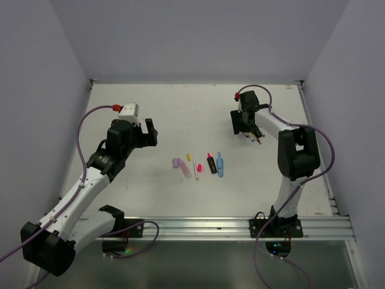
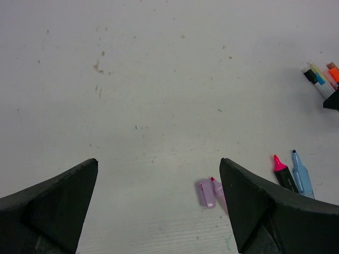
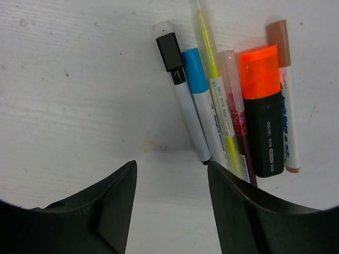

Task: Open the pen caps

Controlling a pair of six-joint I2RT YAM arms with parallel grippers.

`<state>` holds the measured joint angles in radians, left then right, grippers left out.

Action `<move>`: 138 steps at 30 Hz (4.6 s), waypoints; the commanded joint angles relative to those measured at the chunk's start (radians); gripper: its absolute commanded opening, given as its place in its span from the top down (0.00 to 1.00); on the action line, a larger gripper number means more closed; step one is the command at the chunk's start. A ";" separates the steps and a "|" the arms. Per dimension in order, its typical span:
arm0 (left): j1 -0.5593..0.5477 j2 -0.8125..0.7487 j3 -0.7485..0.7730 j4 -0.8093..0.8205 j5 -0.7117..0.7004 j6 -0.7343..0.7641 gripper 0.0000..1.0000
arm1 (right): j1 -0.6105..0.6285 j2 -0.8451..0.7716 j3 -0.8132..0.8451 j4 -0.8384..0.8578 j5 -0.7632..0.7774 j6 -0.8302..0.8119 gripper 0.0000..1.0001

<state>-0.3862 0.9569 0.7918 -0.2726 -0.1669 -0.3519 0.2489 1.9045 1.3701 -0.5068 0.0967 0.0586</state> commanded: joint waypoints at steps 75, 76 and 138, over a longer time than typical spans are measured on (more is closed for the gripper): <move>0.036 0.083 0.001 0.144 0.328 -0.137 0.00 | 0.088 -0.082 -0.090 0.169 -0.256 0.043 1.00; 0.036 0.089 0.001 0.171 0.343 -0.157 0.00 | 0.125 -0.108 -0.109 0.200 -0.258 0.050 1.00; -0.177 0.233 -0.025 0.490 0.230 -0.401 1.00 | 0.553 -0.469 -0.439 0.775 -0.241 0.153 0.59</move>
<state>-0.5640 1.2125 0.7856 0.1432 0.0765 -0.7662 0.7937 1.4242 0.8791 0.2043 -0.1455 0.2134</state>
